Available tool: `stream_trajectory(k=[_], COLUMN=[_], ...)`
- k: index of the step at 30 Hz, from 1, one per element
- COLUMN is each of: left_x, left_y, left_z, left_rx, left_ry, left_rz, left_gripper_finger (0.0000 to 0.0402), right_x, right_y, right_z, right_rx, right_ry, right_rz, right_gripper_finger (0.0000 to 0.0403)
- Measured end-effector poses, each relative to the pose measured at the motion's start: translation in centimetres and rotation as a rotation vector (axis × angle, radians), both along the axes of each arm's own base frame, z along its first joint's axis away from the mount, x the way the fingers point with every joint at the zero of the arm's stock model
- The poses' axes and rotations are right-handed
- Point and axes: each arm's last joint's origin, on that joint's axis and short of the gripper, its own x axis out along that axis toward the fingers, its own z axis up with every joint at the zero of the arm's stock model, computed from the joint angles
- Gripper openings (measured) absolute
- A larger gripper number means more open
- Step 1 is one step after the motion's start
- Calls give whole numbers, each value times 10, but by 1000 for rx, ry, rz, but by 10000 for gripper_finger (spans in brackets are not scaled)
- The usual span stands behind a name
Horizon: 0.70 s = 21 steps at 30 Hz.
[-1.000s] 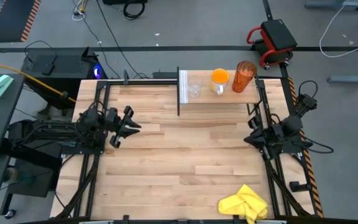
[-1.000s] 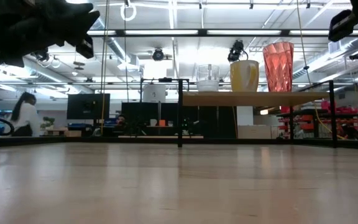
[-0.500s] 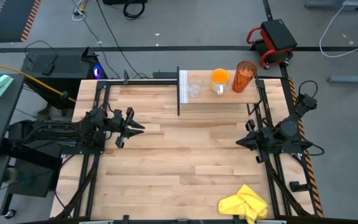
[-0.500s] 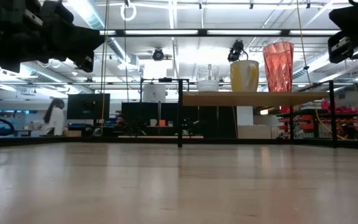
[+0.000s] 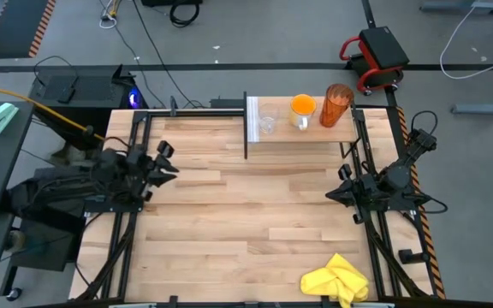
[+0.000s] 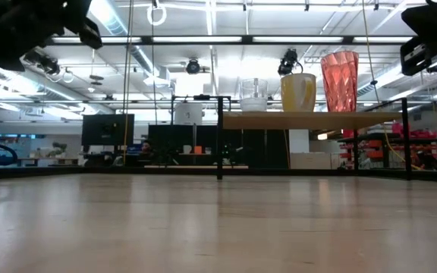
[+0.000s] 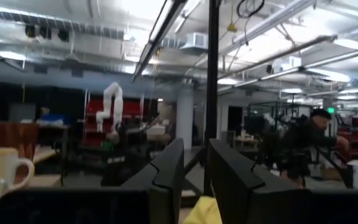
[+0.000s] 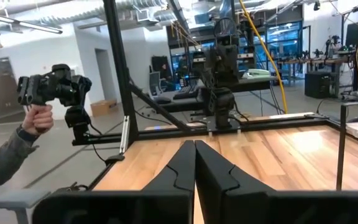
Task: Stack small to large cups/mugs on shelf
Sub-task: Return to Home Position
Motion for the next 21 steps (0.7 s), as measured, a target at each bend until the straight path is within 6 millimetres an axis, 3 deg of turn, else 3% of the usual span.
stream_trajectory(k=[10, 21], left_x=[-18, -35], left_y=[-5, -8], left_z=[10, 17], left_rx=[44, 73], left_ry=[-87, -152], left_rz=[-50, -61], left_gripper_finger=[91, 81], right_x=[0, -3], right_y=[0, -2], right_z=[-2, 15], right_rx=[60, 23], right_ry=[21, -139], right_rz=[8, -1], right_gripper_finger=[13, 15])
